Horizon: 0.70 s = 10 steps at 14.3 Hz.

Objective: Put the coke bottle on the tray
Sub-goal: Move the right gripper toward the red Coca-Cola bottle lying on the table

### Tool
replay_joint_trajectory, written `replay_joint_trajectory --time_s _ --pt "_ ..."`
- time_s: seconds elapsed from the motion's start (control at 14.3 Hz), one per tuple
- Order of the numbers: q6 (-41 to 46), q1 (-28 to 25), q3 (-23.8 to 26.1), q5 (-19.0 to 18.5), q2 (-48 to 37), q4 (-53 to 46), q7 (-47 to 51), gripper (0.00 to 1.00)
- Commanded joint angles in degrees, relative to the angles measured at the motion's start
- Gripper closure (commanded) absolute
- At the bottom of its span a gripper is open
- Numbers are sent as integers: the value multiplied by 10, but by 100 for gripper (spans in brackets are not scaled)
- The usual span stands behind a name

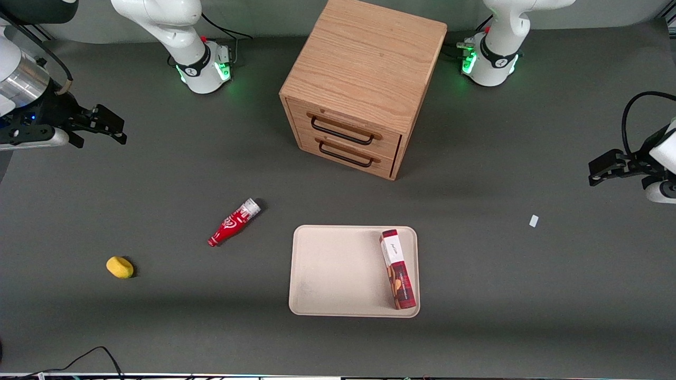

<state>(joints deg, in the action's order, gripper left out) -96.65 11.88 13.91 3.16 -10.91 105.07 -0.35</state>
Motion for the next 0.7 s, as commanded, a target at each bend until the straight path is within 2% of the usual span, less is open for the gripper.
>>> replay_joint_trajectory --time_s 0.0,0.21,0.35,0.49,0.63 --pt "12 -4 -3 11 6 -19 -7 0" --pt "11 -5 -2 5 13 -22 10 0" --pt "12 -7 7 -23 12 -16 10 0" --pt "20 -7 25 -23 14 -16 15 0" --pt "16 -14 30 -22 46 -19 74 0"
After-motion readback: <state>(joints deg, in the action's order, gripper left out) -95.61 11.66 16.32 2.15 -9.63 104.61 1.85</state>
